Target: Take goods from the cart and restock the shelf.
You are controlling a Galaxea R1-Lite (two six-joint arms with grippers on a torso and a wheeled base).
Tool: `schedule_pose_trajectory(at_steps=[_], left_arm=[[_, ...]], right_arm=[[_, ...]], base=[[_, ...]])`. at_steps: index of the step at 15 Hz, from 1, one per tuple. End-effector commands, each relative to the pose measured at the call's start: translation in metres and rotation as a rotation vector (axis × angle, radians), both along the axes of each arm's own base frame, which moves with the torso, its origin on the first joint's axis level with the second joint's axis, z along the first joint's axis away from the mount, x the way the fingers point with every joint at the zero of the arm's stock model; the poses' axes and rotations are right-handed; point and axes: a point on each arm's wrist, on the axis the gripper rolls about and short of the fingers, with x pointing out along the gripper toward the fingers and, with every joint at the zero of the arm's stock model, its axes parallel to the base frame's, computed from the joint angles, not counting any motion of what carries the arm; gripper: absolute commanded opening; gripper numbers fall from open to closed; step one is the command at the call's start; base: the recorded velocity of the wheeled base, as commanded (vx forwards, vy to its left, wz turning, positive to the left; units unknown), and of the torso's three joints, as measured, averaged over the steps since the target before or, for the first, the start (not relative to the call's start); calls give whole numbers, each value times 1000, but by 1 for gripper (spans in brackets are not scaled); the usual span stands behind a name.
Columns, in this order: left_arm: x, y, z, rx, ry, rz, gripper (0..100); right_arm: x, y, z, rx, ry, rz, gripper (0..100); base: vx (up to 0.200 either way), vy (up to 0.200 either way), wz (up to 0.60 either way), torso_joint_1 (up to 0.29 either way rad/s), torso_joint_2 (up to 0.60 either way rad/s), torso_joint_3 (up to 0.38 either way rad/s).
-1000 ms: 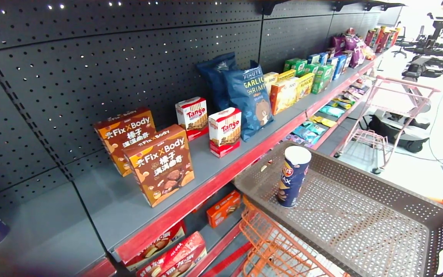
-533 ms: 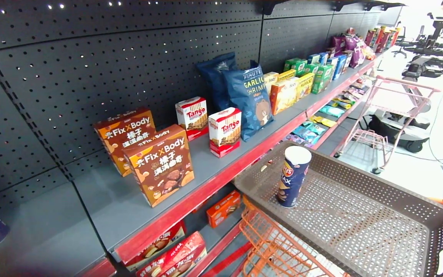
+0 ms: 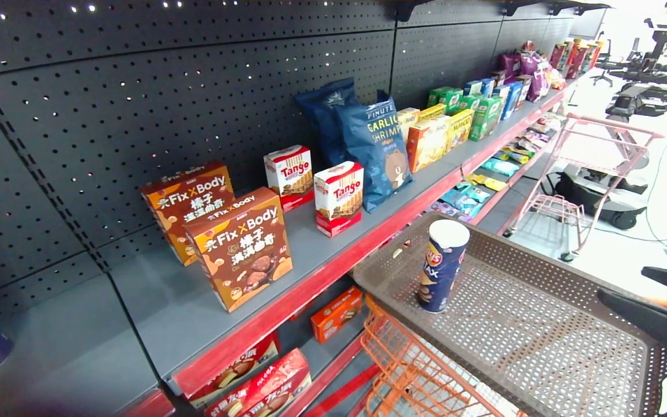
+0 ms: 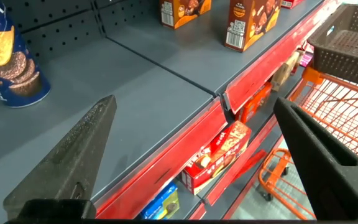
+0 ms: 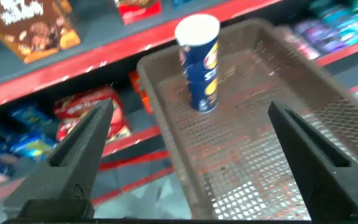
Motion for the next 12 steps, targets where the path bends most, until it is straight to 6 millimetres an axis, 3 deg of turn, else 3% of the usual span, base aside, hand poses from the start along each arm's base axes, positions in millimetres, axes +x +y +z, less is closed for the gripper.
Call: schedule_pose_trajectory(at_steps=[1,5,8,9,12], left_arm=[[0,0,0,0,-1,0,100],[0,0,0,0,-1,0,100],[0,0,0,0,-1,0,100],[0,0,0,0,-1,0,100],[0,0,0,0,-1,0,100]], right_arm=[[25,6,-13,-15,98,33,100],[74,15,-37,-24,124,38,100],[97,25,-52,-38,135,67,100],[122,29,-68,-80,109,69,100],[145,34,-91,-124,86,80,100]], base=[[0,0,0,0,0,0],[0,0,0,0,0,0],[0,0,0,0,0,0],[0,0,0,0,0,0],[0,0,0,0,0,0]])
